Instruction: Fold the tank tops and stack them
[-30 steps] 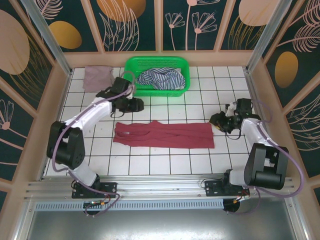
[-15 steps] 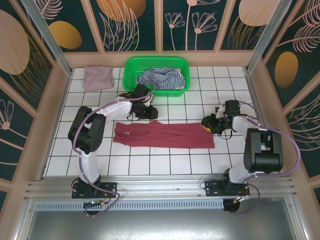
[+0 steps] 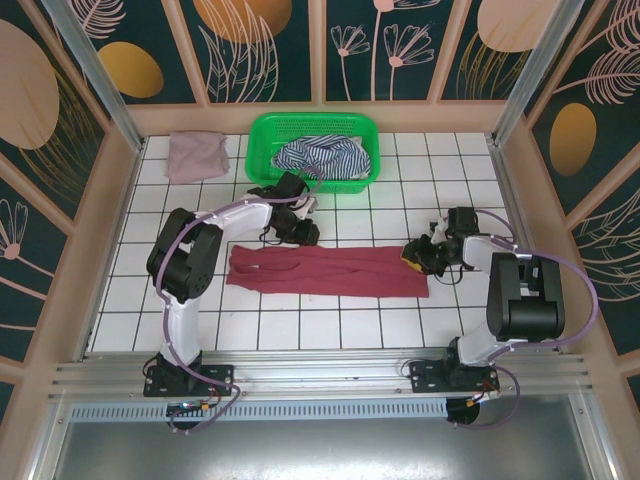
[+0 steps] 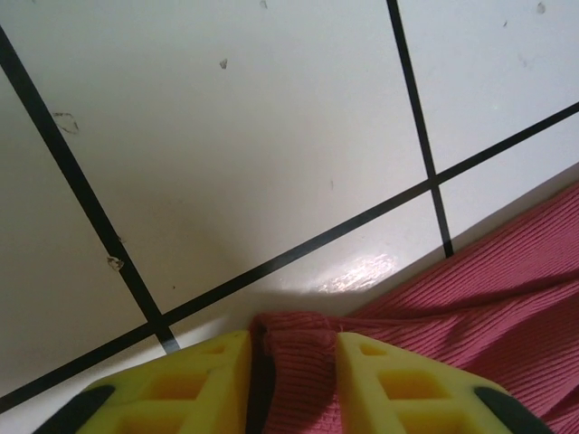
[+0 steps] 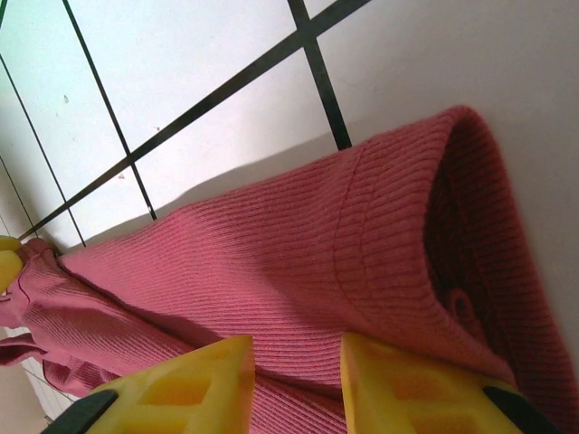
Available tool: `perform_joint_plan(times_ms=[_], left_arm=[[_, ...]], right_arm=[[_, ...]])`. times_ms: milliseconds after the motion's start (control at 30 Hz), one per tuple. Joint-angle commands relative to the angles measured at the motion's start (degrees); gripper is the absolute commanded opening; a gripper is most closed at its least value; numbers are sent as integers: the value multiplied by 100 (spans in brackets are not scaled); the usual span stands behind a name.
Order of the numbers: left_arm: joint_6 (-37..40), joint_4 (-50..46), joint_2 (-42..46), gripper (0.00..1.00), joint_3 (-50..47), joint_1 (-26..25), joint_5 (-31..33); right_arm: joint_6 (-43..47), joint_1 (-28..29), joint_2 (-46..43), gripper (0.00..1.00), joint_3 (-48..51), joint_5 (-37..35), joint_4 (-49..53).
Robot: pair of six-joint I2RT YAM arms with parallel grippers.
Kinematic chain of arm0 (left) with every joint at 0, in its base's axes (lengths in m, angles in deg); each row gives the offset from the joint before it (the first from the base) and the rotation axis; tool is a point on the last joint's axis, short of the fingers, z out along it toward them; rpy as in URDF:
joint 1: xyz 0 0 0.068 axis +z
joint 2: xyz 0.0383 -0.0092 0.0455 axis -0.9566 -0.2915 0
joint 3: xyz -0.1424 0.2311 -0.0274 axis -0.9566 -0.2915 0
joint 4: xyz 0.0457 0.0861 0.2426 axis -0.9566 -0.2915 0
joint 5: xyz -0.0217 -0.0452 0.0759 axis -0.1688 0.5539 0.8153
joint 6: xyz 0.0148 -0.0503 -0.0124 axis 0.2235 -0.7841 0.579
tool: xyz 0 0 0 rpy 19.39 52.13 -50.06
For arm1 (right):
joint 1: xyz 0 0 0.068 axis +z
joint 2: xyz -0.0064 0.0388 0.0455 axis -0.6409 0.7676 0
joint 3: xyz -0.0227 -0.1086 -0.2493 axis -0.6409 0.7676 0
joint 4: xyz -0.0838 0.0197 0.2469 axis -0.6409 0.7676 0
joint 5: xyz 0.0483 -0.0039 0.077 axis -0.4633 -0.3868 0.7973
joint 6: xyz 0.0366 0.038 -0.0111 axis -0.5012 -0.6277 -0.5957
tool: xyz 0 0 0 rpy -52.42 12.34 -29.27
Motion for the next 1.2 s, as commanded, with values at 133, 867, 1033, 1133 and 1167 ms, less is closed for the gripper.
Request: perform_joint_plan(times_ms=[133,867,1033,1133,1167], left_arm=[[285,-135,-82,11,222,-11,-92],[-210,418,2028,0,-1769,-24,-880],[-261,472,2127,0,-2165,-67,-1112],[-214,305,2034,0,-2265,-98,-916],[-163,223,2025,0,-2293,-99,-734]], right_arm=[[23,-7,21,32,158,-174,15],[66,-278,-169,31,476,-349,187],[99,-280,-379,31,391,-251,347],[154,-290,-648,31,194,-233,656],[149,-293,-757,31,138,-237,752]])
